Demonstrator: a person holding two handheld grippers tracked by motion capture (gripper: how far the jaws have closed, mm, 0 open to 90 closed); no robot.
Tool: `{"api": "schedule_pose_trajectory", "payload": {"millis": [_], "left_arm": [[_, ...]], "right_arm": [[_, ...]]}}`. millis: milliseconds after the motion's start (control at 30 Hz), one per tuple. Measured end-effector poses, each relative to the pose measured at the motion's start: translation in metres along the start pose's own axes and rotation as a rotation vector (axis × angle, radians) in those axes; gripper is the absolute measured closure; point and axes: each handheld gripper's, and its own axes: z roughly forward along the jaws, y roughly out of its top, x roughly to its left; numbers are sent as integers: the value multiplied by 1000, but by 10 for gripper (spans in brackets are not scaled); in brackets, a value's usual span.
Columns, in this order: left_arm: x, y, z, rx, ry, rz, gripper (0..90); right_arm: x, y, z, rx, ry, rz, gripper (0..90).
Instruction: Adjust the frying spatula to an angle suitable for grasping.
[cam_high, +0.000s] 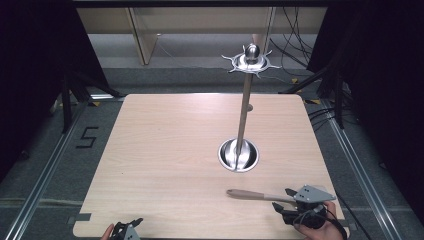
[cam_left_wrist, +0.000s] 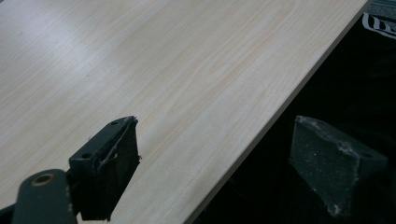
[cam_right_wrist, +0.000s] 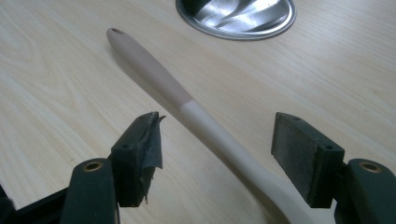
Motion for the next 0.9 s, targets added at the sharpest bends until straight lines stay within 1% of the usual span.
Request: {"api": "schedule_pose_trajectory", "payload": {"millis": [33, 67, 133, 167, 200, 233, 267, 300, 333, 367, 400, 433, 467, 500, 533, 567, 600, 633, 667, 700, 767, 800, 833, 867, 900], "left_arm": [[-1, 0, 1, -4, -5, -9, 147], [-1, 0, 1, -6, -8, -9, 147], [-1, 0, 1, -2, -8, -10, 147], [-1, 0, 2, -1, -1, -2, 147], [-1, 0, 2, 15, 7, -1, 147], [0, 0, 2, 15, 12, 3, 147], [-1, 0, 2, 11, 0, -11, 147], [-1, 0, 2, 16, 6, -10, 147], [-2, 0, 3, 5, 9, -21, 148], [-2, 0, 3, 8, 9, -21, 147], [-2, 0, 3, 1, -2, -35, 147], [-2, 0, 3, 4, 2, -30, 148], [-1, 0, 3, 17, 10, -10, 148], [-1, 0, 3, 17, 8, -8, 148], [-1, 0, 2, 19, 9, -10, 147], [-1, 0, 2, 18, 8, -10, 147], [-1, 0, 2, 12, -1, -19, 147], [-1, 0, 2, 12, -1, -19, 148], [-1, 0, 2, 16, 1, -13, 147], [-2, 0, 2, -1, 1, -27, 147], [-2, 0, 2, 2, 0, -29, 148], [-2, 0, 2, 2, 1, -28, 147], [-2, 1, 2, 0, 0, -29, 147], [-2, 0, 2, -1, 0, -28, 147], [-2, 0, 2, -1, -2, -30, 148]], "right_arm": [[0, 0, 0, 0, 0, 0, 338], [1, 1, 0, 9, 9, 6, 338], [-1, 4, 0, 30, 42, -29, 339], [-1, 6, 1, 34, 52, -43, 340], [1, 8, 1, 55, 65, -19, 344], [-1, 10, 1, 49, 66, -58, 345], [-2, 15, 2, 64, 79, -75, 347], [-1, 18, 2, 67, 82, -73, 348], [-2, 21, 3, 68, 87, -89, 349], [-1, 26, 4, 79, 88, -102, 355], [-1, 26, 4, 79, 88, -102, 355], [-2, 29, 6, 88, 91, -113, 357], [-2, 29, 6, 88, 91, -113, 357], [-1, 30, 7, 100, 96, -108, 357], [-2, 31, 8, 105, 100, -114, 357], [-1, 31, 11, 99, 94, -103, 357], [-3, 32, 12, 106, 98, -127, 357], [-2, 32, 14, 103, 92, -99, 357], [-3, 34, 13, 125, 101, -110, 357], [-2, 35, 17, 100, 96, -107, 358], [-3, 36, 17, 110, 99, -115, 358], [-3, 38, 16, 129, 105, -119, 358], [-2, 39, 19, 115, 100, -115, 358], [-2, 39, 19, 115, 100, -115, 358], [-2, 41, 21, 140, 115, -123, 362]]}}
